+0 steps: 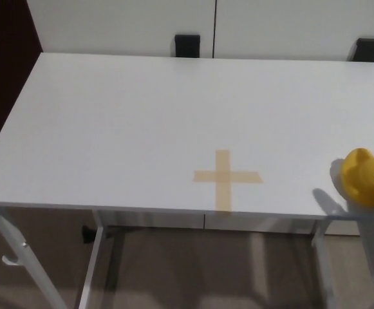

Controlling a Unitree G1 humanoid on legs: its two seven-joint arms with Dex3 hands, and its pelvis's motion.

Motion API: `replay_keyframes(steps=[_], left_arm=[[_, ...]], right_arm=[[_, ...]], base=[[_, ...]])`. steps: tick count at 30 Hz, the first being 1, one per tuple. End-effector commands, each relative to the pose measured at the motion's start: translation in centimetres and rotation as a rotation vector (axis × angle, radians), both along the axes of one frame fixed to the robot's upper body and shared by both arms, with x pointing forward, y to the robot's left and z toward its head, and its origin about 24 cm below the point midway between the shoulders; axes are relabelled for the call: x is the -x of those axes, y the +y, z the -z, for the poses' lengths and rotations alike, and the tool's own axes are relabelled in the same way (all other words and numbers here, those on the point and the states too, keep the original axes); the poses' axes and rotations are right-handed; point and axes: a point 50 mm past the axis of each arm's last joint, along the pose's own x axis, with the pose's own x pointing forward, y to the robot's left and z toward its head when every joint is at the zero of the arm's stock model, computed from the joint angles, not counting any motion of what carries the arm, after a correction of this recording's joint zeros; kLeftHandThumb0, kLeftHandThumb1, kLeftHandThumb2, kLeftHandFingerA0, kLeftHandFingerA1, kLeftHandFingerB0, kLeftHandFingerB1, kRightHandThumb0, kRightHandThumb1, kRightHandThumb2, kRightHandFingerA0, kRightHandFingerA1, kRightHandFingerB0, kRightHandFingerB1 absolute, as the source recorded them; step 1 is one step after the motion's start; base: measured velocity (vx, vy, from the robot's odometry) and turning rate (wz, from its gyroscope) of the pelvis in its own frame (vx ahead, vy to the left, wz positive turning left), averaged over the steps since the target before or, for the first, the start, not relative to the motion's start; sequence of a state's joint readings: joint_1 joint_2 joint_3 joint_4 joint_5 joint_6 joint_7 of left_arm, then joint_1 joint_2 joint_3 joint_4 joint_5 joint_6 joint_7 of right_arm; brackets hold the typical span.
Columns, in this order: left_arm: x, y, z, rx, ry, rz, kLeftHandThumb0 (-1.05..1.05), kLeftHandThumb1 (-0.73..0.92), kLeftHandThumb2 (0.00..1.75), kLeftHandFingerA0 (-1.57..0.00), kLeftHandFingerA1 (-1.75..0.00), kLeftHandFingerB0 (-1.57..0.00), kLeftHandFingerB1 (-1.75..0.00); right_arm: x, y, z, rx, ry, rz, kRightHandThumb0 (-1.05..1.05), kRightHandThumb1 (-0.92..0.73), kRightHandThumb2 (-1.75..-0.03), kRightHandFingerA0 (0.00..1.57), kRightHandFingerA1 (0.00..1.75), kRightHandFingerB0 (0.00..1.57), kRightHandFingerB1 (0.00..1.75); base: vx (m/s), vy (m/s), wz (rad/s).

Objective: The robot uses its right hand to push the yellow duck toy to the center of the white desk.

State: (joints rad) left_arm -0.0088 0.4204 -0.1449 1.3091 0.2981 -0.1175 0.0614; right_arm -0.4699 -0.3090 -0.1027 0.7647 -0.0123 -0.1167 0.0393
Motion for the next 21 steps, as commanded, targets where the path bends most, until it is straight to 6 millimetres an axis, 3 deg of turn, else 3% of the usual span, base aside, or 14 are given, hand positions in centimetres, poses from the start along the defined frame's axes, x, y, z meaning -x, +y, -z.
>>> replay_keyframes(steps=[1, 8, 9, 11, 12, 13, 14, 17, 18, 19, 20, 21], left_arm=[[0.1, -0.6, 0.3, 0.017, -0.015, 0.025, -0.17, 0.68, 0.64, -0.82, -0.74, -0.8, -0.59], [0.0, -1.1, 0.6, 0.03, -0.016, 0.029, -0.18, 0.68, 0.64, -0.84, -0.75, -0.81, -0.6], [0.0, -1.1, 0.6, 0.03, -0.015, 0.025, -0.18, 0.69, 0.65, -0.84, -0.74, -0.8, -0.59], [0.0, -1.1, 0.6, 0.029, -0.014, 0.021, -0.18, 0.69, 0.65, -0.84, -0.74, -0.8, -0.59], [0.0, -1.1, 0.6, 0.029, -0.015, 0.023, -0.18, 0.69, 0.65, -0.84, -0.76, -0.81, -0.6], [0.0, -1.1, 0.6, 0.028, -0.016, 0.024, -0.18, 0.69, 0.65, -0.84, -0.76, -0.81, -0.6], [0.0, -1.1, 0.6, 0.031, -0.02, 0.019, -0.17, 0.68, 0.65, -0.85, -0.76, -0.8, -0.6], [-0.1, -1.4, 0.7, 0.036, -0.02, 0.022, -0.18, 0.7, 0.64, -0.85, -0.79, -0.82, -0.62], [0.0, -1.4, 0.7, 0.037, -0.021, 0.024, -0.2, 0.7, 0.62, -0.84, -0.76, -0.78, -0.59], [0.0, -1.5, 0.8, 0.038, -0.023, 0.026, -0.2, 0.7, 0.62, -0.84, -0.76, -0.78, -0.59], [0.0, -1.5, 0.8, 0.039, -0.021, 0.024, -0.19, 0.69, 0.64, -0.81, -0.76, -0.78, -0.6], [-0.1, -1.5, 0.8, 0.04, -0.019, 0.022, -0.19, 0.69, 0.64, -0.81, -0.76, -0.78, -0.6]], right_arm=[[-0.2, -0.2, -0.2, -0.017, -0.03, 0.071, -0.83, -0.92, -0.79, 0.3, 0.41, 0.22, 0.37], [-0.7, 1.0, 0.0, -0.06, -0.02, 0.081, -0.84, -0.92, -0.8, 0.27, 0.43, 0.25, 0.37], [-0.7, 1.4, 0.3, -0.064, -0.005, 0.08, -0.83, -0.92, -0.83, 0.0, 0.29, 0.2, 0.33], [-0.6, 1.8, 0.6, -0.069, 0.011, 0.079, -0.83, -0.92, -0.83, 0.0, 0.29, 0.2, 0.33], [-0.6, 2.2, 0.8, -0.086, 0.015, 0.083, -0.87, -0.86, -1.2, 0.0, 0.2, 0.06, 0.29], [-0.5, 2.4, 0.9, -0.099, 0.016, 0.087, -0.87, -0.86, -1.2, 0.0, 0.2, 0.06, 0.29], [-0.4, 3.1, 1.4, -0.118, 0.019, 0.094, -0.91, -0.88, -1.23, 0.0, 0.19, 0.06, 0.14], [-0.2, 3.5, 1.8, -0.13, 0.028, 0.091, -0.94, -0.92, -1.24, 0.0, 0.17, 0.06, 0.06], [-0.1, 3.8, 2.0, -0.145, 0.031, 0.09, -0.83, -0.92, -0.95, 0.0, 0.0, 0.0, 0.17], [0.0, 4.1, 2.2, -0.162, 0.033, 0.09, -0.83, -0.92, -0.95, 0.0, 0.0, 0.0, 0.17], [-0.1, 4.6, 2.1, -0.171, 0.033, 0.083, -1.01, -0.92, -1.24, 0.0, 0.11, 0.12, 0.01], [-0.2, 4.9, 2.1, -0.175, 0.033, 0.078, -1.01, -0.92, -1.24, 0.0, 0.11, 0.12, 0.01]], base=[[0.0, 0.0, 0.0], [0.0, 0.0, 0.0], [0.0, 0.0, 0.0], [0.0, 0.0, 0.0], [0.0, 0.0, 0.0], [0.0, 0.0, 0.0], [0.0, 0.0, 0.0], [0.0, 0.0, 0.0], [0.0, 0.0, 0.0], [0.0, 0.0, 0.0], [0.0, 0.0, 0.0], [0.0, 0.0, 0.0]])
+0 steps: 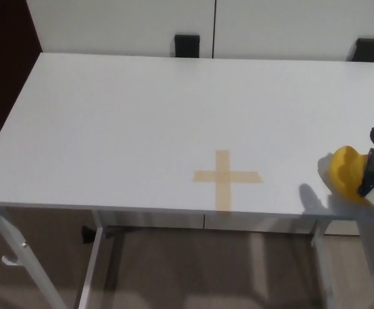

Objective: The robot uses its right hand to push the yellow duck toy to the center of the white desk.

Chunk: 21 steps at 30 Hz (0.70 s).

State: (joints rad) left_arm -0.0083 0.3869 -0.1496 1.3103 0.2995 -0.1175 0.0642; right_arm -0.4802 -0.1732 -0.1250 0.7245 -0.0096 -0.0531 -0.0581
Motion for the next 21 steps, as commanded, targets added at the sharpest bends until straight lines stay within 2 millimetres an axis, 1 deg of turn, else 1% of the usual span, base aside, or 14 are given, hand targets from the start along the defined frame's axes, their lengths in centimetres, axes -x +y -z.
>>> replay_keyframes(steps=[1, 2, 6, 7, 9, 10, 11, 12, 13, 15, 17, 18, 21], left_arm=[[-0.1, -0.3, 0.1, 0.01, -0.018, 0.021, -0.19, 0.69, 0.64, -0.82, -0.77, -0.79, -0.61], [-0.1, -0.3, 0.1, 0.01, -0.018, 0.021, -0.19, 0.69, 0.64, -0.82, -0.77, -0.79, -0.61], [0.1, -0.3, 0.1, 0.006, -0.011, 0.03, -0.17, 0.68, 0.65, -0.83, -0.77, -0.81, -0.63], [0.2, -0.3, 0.1, 0.007, -0.011, 0.029, -0.17, 0.69, 0.63, -0.83, -0.75, -0.79, -0.6], [0.3, -0.4, 0.2, 0.01, -0.011, 0.03, -0.19, 0.69, 0.62, -0.83, -0.75, -0.79, -0.59], [0.3, -0.4, 0.2, 0.011, -0.011, 0.031, -0.19, 0.69, 0.62, -0.83, -0.75, -0.79, -0.59], [0.2, -0.5, 0.2, 0.012, -0.01, 0.034, -0.19, 0.68, 0.63, -0.83, -0.76, -0.78, -0.6], [0.2, -0.5, 0.2, 0.012, -0.01, 0.034, -0.19, 0.68, 0.63, -0.83, -0.76, -0.78, -0.6], [0.2, -0.5, 0.2, 0.012, -0.01, 0.035, -0.21, 0.68, 0.63, -0.85, -0.8, -0.8, -0.62], [0.1, -0.6, 0.3, 0.009, -0.006, 0.041, -0.21, 0.7, 0.61, -0.84, -0.77, -0.8, -0.61], [0.0, -0.6, 0.3, 0.009, -0.006, 0.044, -0.21, 0.7, 0.62, -0.84, -0.77, -0.8, -0.62], [0.0, -0.6, 0.2, 0.01, -0.009, 0.047, -0.18, 0.69, 0.64, -0.83, -0.78, -0.79, -0.62], [-0.1, -0.6, 0.2, 0.011, -0.012, 0.052, -0.18, 0.69, 0.64, -0.83, -0.78, -0.79, -0.62]], right_arm=[[0.3, 1.8, 0.9, -0.06, 0.037, 0.011, -0.98, -0.92, -1.24, 0.0, 0.11, 0.11, 0.03], [0.3, 1.8, 0.9, -0.06, 0.037, 0.011, -0.98, -0.92, -1.24, 0.0, 0.11, 0.11, 0.03], [0.0, 3.2, 0.7, -0.054, 0.026, -0.019, -0.96, -0.92, -1.24, 0.0, 0.13, 0.07, 0.04], [-0.1, 3.8, 0.6, -0.061, 0.023, -0.028, -0.98, -0.92, -1.23, 0.0, 0.15, 0.1, 0.02], [-0.3, 4.6, 0.4, -0.07, 0.02, -0.038, -0.97, -0.92, -1.24, 0.0, 0.15, 0.09, 0.03], [-0.3, 4.7, 0.4, -0.068, 0.02, -0.039, -0.97, -0.92, -1.24, 0.0, 0.15, 0.09, 0.03], [-0.3, 4.9, 0.4, -0.072, 0.02, -0.044, -0.94, -0.92, -1.25, 0.0, 0.18, 0.02, 0.05], [-0.3, 4.9, 0.4, -0.072, 0.02, -0.044, -0.94, -0.92, -1.25, 0.0, 0.18, 0.02, 0.05], [-0.2, 5.4, 0.5, -0.078, 0.022, -0.053, -0.98, -0.92, -1.25, 0.0, 0.15, 0.08, 0.03], [-0.1, 6.2, 0.8, -0.088, 0.028, -0.073, -1.0, -0.92, -1.25, 0.0, 0.13, 0.08, 0.02], [-0.1, 6.5, 0.9, -0.084, 0.033, -0.081, -1.0, -0.92, -1.26, 0.0, 0.13, 0.09, 0.02], [-0.1, 6.8, 1.0, -0.076, 0.039, -0.093, -1.0, -0.91, -1.25, 0.0, 0.1, 0.12, 0.04], [0.0, 7.1, 1.2, -0.068, 0.046, -0.106, -1.0, -0.91, -1.25, 0.0, 0.1, 0.12, 0.04]], base=[[0.0, 0.0, 0.0], [0.0, 0.0, 0.0], [0.0, 0.0, 0.0], [0.0, 0.0, 0.0], [0.0, 0.0, 0.0], [0.0, 0.0, 0.0], [0.0, 0.0, 0.0], [0.0, 0.0, 0.0], [0.0, 0.0, 0.0], [0.0, 0.0, 0.0], [0.0, 0.0, 0.0], [0.0, 0.0, 0.0], [0.0, 0.0, 0.0]])
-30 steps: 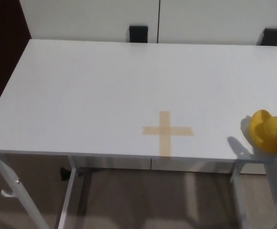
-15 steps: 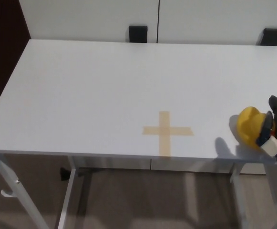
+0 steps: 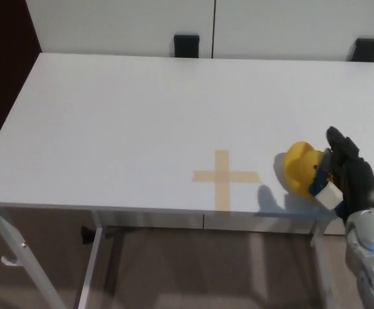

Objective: The robot uses its right hand to push the yellow duck toy to the center of the white desk.

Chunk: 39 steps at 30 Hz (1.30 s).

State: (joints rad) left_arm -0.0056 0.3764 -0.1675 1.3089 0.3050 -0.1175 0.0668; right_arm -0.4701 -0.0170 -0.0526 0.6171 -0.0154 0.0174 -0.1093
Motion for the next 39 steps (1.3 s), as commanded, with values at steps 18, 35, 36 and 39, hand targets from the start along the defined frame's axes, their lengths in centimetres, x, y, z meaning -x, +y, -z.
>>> replay_keyframes(steps=[18, 35, 36, 39], left_arm=[[-0.4, -0.3, 0.0, 0.002, -0.023, 0.044, -0.19, 0.7, 0.64, -0.84, -0.79, -0.78, -0.61], [-0.8, -0.1, -0.2, -0.006, -0.027, 0.03, -0.19, 0.71, 0.67, -0.86, -0.81, -0.82, -0.69], [-0.8, -0.1, -0.2, -0.008, -0.024, 0.037, -0.18, 0.7, 0.69, -0.86, -0.84, -0.84, -0.73], [-0.9, -0.1, -0.2, -0.009, -0.022, 0.042, -0.19, 0.71, 0.67, -0.85, -0.79, -0.82, -0.68]], right_arm=[[0.2, 4.2, 0.7, 0.023, 0.026, -0.145, -0.96, -0.87, -1.25, 0.0, 0.1, 0.09, 0.07], [-0.4, 6.8, -0.7, 0.032, 0.024, -0.258, -0.95, -0.75, -1.01, 0.0, 0.27, 0.0, 0.16], [-0.2, 7.1, -0.8, 0.035, 0.028, -0.264, -0.91, -0.92, -0.8, 0.0, 0.15, 0.0, 0.19], [-0.1, 7.7, -1.0, 0.045, 0.026, -0.284, -0.87, -0.8, -1.23, 0.0, 0.24, 0.0, 0.18]], base=[[0.0, 0.0, 0.0], [0.0, 0.0, 0.0], [0.0, 0.0, 0.0], [0.0, 0.0, 0.0]])
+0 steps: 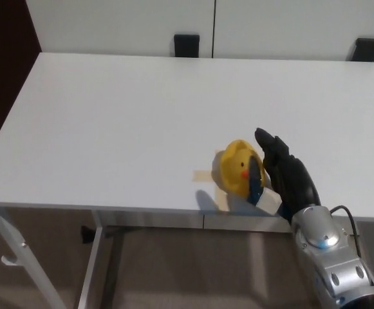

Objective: The robot uses its right hand to push the yellow duck toy to the center of the white desk.

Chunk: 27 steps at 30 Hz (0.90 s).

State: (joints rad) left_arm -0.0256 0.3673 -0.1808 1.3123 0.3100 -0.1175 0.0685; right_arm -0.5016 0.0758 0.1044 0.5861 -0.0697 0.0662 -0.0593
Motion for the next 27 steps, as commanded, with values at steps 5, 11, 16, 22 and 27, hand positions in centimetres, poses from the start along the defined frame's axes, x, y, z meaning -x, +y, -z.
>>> replay_keyframes(steps=[5, 11, 16, 22, 27], left_arm=[[-0.3, 0.2, -0.3, -0.009, -0.024, 0.036, -0.19, 0.7, 0.71, -0.85, -0.82, -0.81, -0.69], [-0.2, 0.1, -0.2, -0.007, -0.017, 0.025, -0.18, 0.71, 0.7, -0.85, -0.82, -0.81, -0.69], [0.0, 0.2, -0.2, -0.008, -0.012, 0.024, -0.18, 0.72, 0.69, -0.84, -0.79, -0.81, -0.67], [0.1, 0.2, -0.2, -0.005, -0.008, 0.028, -0.19, 0.7, 0.68, -0.83, -0.79, -0.77, -0.64], [0.2, 0.3, -0.2, 0.0, -0.007, 0.013, -0.19, 0.7, 0.65, -0.84, -0.81, -0.8, -0.65]], right_arm=[[0.3, 2.1, -0.6, 0.032, 0.005, -0.086, -0.91, -0.77, -1.23, 0.0, 0.23, 0.0, 0.15], [0.3, 2.5, -0.2, 0.033, 0.007, -0.104, -0.93, -0.8, -1.23, 0.04, 0.22, 0.06, 0.11], [0.4, 2.2, -0.1, 0.035, -0.001, -0.099, -0.9, -0.92, -0.8, 0.0, 0.12, 0.0, 0.2], [0.8, -1.3, -0.5, 0.215, -0.238, 0.206, -1.05, -0.87, -1.21, 0.0, 0.14, 0.0, 0.04], [1.0, -4.6, -2.2, 0.333, -0.364, 0.377, -0.86, -0.92, -0.86, 0.0, 0.0, 0.0, 0.0]], base=[[0.0, 0.0, 0.0], [0.0, 0.0, 0.0], [0.0, 0.0, 0.0], [0.0, 0.0, 0.0], [0.0, 0.0, 0.0]])
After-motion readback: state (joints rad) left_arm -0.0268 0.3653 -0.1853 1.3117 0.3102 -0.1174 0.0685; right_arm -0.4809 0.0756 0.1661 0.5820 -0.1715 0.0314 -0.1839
